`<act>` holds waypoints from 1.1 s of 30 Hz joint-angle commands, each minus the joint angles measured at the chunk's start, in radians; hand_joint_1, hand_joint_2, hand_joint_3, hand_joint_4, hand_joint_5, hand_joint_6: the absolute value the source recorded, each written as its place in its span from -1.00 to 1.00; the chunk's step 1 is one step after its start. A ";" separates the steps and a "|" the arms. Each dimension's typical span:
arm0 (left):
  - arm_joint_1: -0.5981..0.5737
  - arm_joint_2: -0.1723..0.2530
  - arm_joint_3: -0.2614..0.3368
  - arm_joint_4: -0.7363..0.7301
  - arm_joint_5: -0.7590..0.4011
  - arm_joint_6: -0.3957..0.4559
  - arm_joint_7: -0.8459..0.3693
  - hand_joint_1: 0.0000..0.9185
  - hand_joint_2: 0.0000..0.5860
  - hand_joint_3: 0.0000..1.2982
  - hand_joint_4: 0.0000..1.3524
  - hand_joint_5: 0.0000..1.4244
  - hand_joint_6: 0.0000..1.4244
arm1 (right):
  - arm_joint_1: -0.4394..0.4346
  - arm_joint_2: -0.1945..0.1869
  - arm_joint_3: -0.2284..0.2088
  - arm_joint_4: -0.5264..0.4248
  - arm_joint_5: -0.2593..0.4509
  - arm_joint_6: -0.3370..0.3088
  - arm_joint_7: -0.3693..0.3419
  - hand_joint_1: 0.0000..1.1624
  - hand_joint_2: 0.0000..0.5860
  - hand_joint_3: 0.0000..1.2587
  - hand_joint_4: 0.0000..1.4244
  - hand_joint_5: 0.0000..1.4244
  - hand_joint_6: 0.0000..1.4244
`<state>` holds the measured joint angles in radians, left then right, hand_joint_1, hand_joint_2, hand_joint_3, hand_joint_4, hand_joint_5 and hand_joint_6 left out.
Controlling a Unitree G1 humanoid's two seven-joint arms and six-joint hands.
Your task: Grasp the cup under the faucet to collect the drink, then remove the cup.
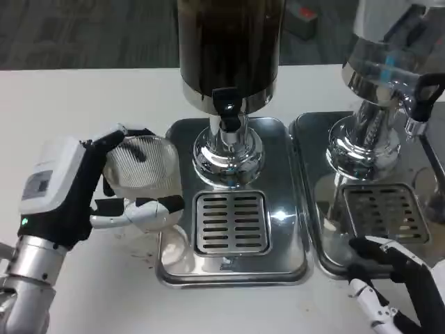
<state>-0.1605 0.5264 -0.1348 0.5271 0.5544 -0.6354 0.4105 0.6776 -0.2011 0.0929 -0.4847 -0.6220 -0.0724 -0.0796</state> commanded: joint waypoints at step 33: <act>-0.166 -0.167 -0.128 0.158 0.050 0.019 -0.024 0.08 -0.97 0.10 0.38 0.57 1.00 | 0.051 0.047 0.018 -0.062 -0.006 -0.008 -0.016 -0.57 0.49 -0.46 -0.57 -0.62 -0.49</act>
<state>-0.2958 0.3674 -0.2577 0.6738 0.6010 -0.6139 0.3709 0.7199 -0.1612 0.1076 -0.5261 -0.6275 -0.0732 -0.0820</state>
